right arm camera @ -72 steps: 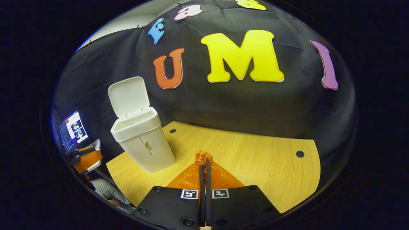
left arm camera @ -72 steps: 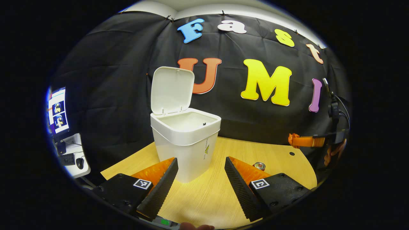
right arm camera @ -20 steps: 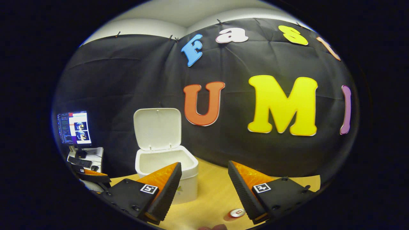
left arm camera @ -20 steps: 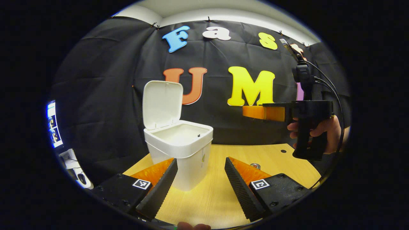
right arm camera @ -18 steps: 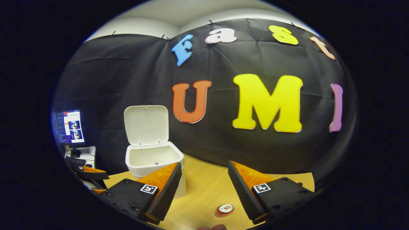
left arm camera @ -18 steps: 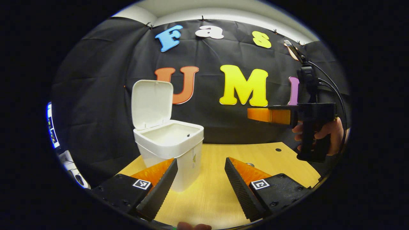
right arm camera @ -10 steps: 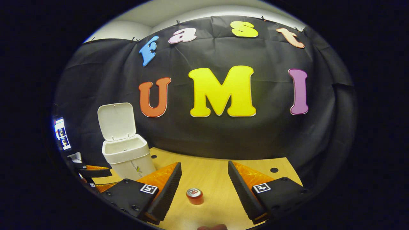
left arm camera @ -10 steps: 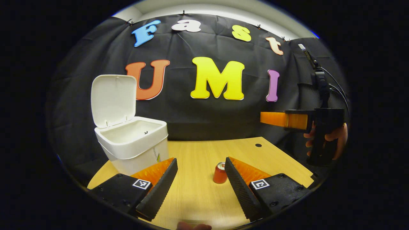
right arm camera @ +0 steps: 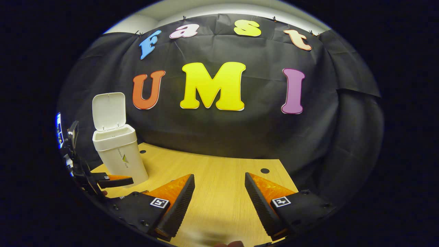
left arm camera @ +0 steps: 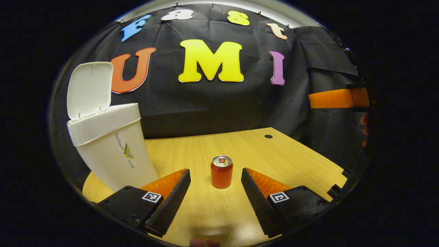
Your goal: Press the lid of the desktop garbage bin to open it, pick up the crumpled paper on the desktop and throw it into the bin, then pick up the pop can on the desktop and drop it into the bin, and finally close the garbage bin lid.
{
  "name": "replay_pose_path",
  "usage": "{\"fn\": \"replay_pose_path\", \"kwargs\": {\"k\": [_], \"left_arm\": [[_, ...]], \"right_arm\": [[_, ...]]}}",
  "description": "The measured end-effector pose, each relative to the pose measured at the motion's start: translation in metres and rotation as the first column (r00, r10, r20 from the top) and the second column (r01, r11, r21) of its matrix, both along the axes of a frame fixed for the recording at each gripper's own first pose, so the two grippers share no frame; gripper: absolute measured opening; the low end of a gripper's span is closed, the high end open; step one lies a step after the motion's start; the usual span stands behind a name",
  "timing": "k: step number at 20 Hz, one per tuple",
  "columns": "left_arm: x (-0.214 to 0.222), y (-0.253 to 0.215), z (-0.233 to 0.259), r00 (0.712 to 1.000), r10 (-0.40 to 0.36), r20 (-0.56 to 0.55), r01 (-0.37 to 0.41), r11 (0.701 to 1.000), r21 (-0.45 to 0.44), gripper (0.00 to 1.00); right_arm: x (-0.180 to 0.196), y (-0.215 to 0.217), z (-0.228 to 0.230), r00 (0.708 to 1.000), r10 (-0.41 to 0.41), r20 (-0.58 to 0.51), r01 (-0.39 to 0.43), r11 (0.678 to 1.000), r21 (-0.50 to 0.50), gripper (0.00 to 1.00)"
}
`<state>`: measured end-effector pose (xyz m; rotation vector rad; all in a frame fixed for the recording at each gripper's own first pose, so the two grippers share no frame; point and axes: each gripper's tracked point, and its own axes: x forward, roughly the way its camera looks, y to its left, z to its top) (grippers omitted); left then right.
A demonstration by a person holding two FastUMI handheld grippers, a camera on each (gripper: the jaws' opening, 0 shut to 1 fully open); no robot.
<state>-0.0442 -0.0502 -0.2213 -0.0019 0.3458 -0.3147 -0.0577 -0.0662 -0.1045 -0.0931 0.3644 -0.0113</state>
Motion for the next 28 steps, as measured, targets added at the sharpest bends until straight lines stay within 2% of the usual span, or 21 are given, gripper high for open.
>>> {"fn": "replay_pose_path", "kwargs": {"k": [5, 12, 25, 28], "left_arm": [[0.021, -0.026, -0.041, 0.999, -0.002, -0.033, 0.003, 1.0, 0.006, 0.98], [0.05, -0.037, -0.088, 0.996, 0.037, -0.085, -0.036, 0.999, 0.013, 0.99], [0.08, -0.041, -0.118, 0.991, 0.045, -0.127, -0.036, 0.997, 0.07, 0.98], [0.086, -0.041, -0.123, 0.988, 0.048, -0.149, -0.04, 0.998, 0.05, 0.98]], "right_arm": [[-0.021, -0.02, -0.023, 0.998, -0.022, -0.06, 0.02, 0.999, -0.037, 0.93], [-0.041, -0.064, -0.043, 0.988, -0.104, -0.118, 0.094, 0.992, -0.081, 0.93], [-0.036, -0.063, -0.061, 0.982, -0.08, -0.173, 0.067, 0.995, -0.077, 0.91], [-0.036, -0.061, -0.064, 0.98, -0.078, -0.185, 0.066, 0.995, -0.071, 0.91]]}}
